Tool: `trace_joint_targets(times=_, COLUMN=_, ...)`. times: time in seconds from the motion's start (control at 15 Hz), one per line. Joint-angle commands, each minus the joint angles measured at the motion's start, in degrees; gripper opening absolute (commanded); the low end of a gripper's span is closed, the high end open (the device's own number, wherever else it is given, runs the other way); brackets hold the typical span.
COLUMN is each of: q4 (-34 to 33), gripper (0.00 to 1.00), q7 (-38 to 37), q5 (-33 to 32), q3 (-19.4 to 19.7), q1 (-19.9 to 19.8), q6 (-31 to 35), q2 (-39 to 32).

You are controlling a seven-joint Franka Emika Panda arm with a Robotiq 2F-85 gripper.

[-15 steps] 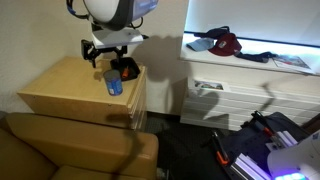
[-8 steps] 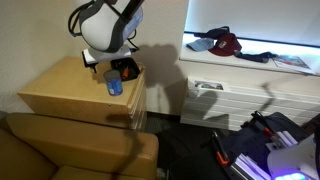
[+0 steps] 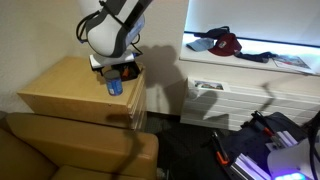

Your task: Pick up the blue can and put it on the windowsill

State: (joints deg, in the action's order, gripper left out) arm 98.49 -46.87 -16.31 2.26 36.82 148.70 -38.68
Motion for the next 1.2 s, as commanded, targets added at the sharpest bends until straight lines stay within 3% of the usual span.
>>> trace_joint_targets(times=0.0, q4=-0.5, gripper=1.00, q7=-0.7, q5=2.1, q3=-0.6, q1=-0.9, q6=3.0, q2=-2.0)
trace_joint_targets(times=0.07, q4=-0.4, gripper=1.00, q7=-0.3, q5=1.1, q3=0.2, q1=0.0, q6=0.9, q2=-1.1)
trace_joint_targets(times=1.13, q4=-4.7, gripper=1.00, q7=-1.2, q5=0.1, q3=2.7, q1=2.7, q6=3.1, q2=-6.8)
